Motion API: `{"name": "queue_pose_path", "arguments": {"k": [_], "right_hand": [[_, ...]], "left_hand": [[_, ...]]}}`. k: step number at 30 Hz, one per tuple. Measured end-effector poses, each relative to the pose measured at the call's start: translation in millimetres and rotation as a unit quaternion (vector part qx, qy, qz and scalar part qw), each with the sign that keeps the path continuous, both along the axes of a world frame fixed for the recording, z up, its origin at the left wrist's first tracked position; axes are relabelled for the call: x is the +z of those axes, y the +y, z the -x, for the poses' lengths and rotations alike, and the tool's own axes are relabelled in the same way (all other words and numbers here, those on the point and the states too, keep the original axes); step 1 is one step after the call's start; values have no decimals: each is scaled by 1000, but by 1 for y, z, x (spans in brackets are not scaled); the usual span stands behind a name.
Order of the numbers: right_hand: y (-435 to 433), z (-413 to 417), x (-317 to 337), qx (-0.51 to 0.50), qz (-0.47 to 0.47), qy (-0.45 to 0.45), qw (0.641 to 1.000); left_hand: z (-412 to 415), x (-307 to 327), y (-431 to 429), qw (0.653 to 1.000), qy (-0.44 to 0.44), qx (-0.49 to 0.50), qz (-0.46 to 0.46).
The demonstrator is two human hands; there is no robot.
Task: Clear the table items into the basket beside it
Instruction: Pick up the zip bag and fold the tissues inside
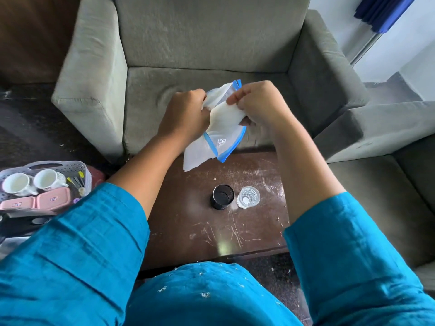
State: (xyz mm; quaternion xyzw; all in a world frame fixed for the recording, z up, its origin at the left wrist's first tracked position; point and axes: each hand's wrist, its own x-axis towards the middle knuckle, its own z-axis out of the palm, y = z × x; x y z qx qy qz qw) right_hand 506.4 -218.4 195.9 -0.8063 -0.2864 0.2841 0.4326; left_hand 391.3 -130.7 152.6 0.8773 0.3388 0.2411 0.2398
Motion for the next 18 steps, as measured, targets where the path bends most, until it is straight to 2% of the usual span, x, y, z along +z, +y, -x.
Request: {"name": "queue_pose_path", "arguments": {"k": [3,7,11,15,18], "right_hand": [[-6,-4,0,-26,-36,9,999],[-11,-6,-1,-12,4,-100,995],[-17,-9,9,-84,-28,-195,977],[-29,-21,8,-109,-80,-168,976],[-43,-22,-15,-76,-126,-69,987]], "left_hand": [[0,2,-3,1000,12,-3,-2],[-1,4,-10,999,5,-22,24],[-3,3,-10,999,-3,-16,38],[-3,-14,-6,998,41,4,36],[2,-34,-6,996,73,18,47]]}}
